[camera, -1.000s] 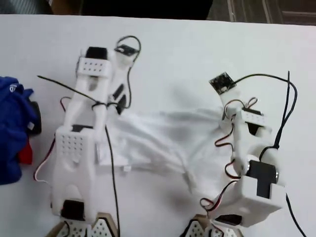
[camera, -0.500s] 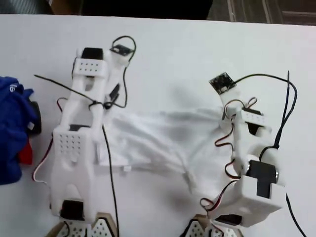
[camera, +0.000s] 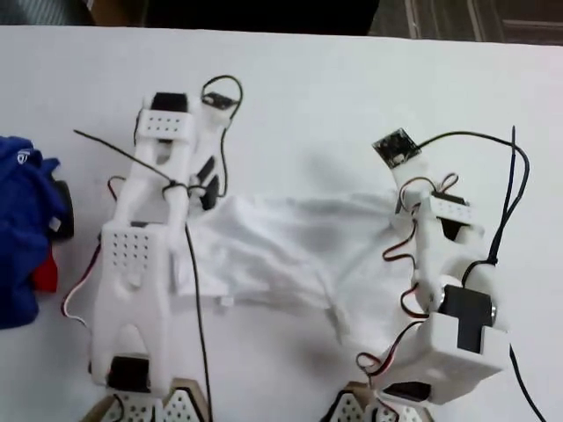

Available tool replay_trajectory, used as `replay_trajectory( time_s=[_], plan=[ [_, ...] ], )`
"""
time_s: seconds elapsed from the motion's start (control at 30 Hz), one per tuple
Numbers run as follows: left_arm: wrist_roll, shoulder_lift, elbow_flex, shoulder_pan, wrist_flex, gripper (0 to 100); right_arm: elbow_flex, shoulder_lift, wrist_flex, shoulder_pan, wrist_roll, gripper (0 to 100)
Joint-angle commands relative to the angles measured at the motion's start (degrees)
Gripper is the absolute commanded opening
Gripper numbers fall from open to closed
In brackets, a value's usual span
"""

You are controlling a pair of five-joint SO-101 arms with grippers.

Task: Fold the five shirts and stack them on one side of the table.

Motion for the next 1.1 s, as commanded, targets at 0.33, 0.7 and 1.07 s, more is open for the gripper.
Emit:
replay_trajectory(
  time_s=[0.33, 0.7, 1.07],
  plan=[
    [0.8, -3.7, -3.4, 1.1, 1.2, 19, -1.1, 0.9, -0.6, 0.9, -0.4, 2.2],
    [0.9, -8.5, 1.8, 5.3, 1.1, 19, -1.1, 0.9, -0.6, 0.9, -0.4, 2.2],
    [0.9, -9.9, 1.0, 5.2, 1.2, 19, -1.1, 0.9, -0.6, 0.9, -0.4, 2.2]
  ],
)
